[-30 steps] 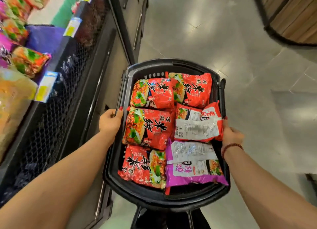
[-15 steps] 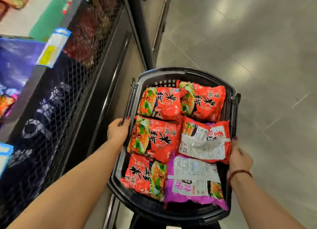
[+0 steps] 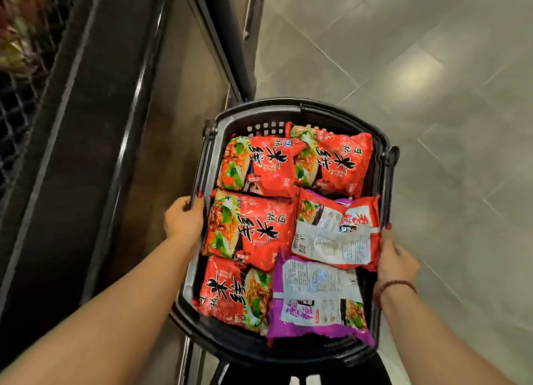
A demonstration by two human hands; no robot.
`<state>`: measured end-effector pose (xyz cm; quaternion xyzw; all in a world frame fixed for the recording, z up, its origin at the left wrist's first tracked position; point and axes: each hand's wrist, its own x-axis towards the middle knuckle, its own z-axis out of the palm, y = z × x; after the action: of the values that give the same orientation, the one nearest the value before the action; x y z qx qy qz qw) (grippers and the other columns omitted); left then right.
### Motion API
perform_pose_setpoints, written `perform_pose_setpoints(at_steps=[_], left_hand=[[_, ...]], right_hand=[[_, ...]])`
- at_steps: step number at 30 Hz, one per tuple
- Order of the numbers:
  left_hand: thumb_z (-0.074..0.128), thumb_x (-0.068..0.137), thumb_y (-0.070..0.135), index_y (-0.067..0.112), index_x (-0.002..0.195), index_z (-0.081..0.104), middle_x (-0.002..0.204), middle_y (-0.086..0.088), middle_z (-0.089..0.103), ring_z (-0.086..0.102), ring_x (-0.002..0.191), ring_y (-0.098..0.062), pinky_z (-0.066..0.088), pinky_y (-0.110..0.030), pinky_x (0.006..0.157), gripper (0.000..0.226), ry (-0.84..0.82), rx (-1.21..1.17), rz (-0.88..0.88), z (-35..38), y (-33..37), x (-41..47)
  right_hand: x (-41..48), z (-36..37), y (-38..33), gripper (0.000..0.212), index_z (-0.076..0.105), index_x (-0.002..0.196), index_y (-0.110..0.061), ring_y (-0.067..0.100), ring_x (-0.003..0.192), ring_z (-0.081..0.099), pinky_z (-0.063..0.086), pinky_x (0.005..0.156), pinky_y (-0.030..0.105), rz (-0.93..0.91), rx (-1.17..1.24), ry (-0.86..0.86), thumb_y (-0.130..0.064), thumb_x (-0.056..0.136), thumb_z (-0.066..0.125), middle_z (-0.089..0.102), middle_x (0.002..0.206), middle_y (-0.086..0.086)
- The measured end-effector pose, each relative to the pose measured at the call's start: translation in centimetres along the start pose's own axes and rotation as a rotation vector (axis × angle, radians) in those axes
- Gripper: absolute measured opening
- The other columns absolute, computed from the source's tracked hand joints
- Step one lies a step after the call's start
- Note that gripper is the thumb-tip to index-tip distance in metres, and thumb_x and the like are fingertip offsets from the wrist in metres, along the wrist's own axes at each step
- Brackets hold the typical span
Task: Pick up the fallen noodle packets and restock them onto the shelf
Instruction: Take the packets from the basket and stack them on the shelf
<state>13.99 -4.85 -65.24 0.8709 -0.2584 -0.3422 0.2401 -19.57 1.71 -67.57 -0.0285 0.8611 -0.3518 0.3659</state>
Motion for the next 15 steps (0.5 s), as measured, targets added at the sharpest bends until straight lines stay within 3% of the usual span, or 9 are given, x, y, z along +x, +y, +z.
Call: perform_pose_setpoints(at_steps=[2,5,7,9,10,12,15], left_hand=[[0.06,0.093,0.037,0.018,0.079,0.064,0.081,-0.005,0.064,0.064,0.09,-0.032,0.054,-0.046,0.085,0.024,-0.009,-0.023,-0.029,0.3,-1.0,0.9],[0.059,0.094,0.036,0.019,0.076,0.063,0.082,-0.006,0.065,0.06,0.081,-0.024,0.053,-0.047,0.085,0.025,-0.002,-0.033,-0.038,0.9,-1.7,1.7],[0.058,0.095,0.036,0.017,0.084,0.065,0.092,-0.009,0.068,0.058,0.083,-0.021,0.052,-0.044,0.084,0.023,-0.02,-0.014,-0.011,1.1,-1.9,1.9],[0.056,0.096,0.035,0.016,0.1,0.066,0.103,-0.009,0.068,0.061,0.093,-0.023,0.05,-0.042,0.089,0.023,-0.044,0.001,0.005,1.0,-2.0,1.8],[0.055,0.097,0.034,0.015,0.106,0.065,0.106,-0.007,0.068,0.061,0.1,-0.023,0.05,-0.042,0.094,0.023,-0.067,0.003,0.004,0.8,-1.9,1.7],[0.052,0.099,0.031,0.02,0.106,0.064,0.105,0.0,0.065,0.058,0.107,-0.022,0.047,-0.038,0.097,0.017,-0.124,-0.019,-0.01,0.3,-1.3,1.2],[0.055,0.098,0.033,0.018,0.136,0.053,0.137,-0.006,0.055,0.05,0.127,-0.025,0.039,-0.04,0.109,0.041,-0.172,0.035,0.002,-1.1,-0.5,0.0]], right_hand=[[0.5,0.7,0.6,0.054,0.047,0.051,-0.015,0.017,0.065,0.043,0.039,0.063,0.036,-0.027,-0.041,-0.016,-0.054,0.085,0.065,0.047,0.058,0.007],[1.1,1.2,0.7,0.056,0.052,0.057,-0.003,0.015,0.063,0.038,0.035,0.057,0.03,-0.057,-0.05,-0.047,-0.048,0.09,0.061,0.045,0.063,0.007],[1.3,1.1,0.9,0.062,0.055,0.068,0.013,0.016,0.065,0.037,0.031,0.049,0.028,-0.075,-0.095,-0.065,-0.044,0.092,0.059,0.045,0.066,0.011],[1.0,0.7,0.6,0.062,0.057,0.077,0.017,0.022,0.067,0.044,0.029,0.045,0.026,-0.111,-0.161,-0.077,-0.042,0.094,0.057,0.049,0.067,0.017],[0.6,0.5,0.3,0.058,0.06,0.079,0.015,0.03,0.067,0.052,0.028,0.046,0.027,-0.132,-0.21,-0.093,-0.04,0.095,0.055,0.055,0.069,0.022],[-0.3,0.3,-0.4,0.051,0.067,0.089,0.012,0.042,0.087,0.061,0.03,0.056,0.028,-0.174,-0.321,-0.119,-0.036,0.098,0.052,0.065,0.084,0.029],[-1.7,-0.6,-1.5,0.042,0.068,0.102,0.004,0.04,0.098,0.062,0.041,0.072,0.032,-0.221,-0.437,-0.162,-0.034,0.098,0.05,0.067,0.098,0.026]])
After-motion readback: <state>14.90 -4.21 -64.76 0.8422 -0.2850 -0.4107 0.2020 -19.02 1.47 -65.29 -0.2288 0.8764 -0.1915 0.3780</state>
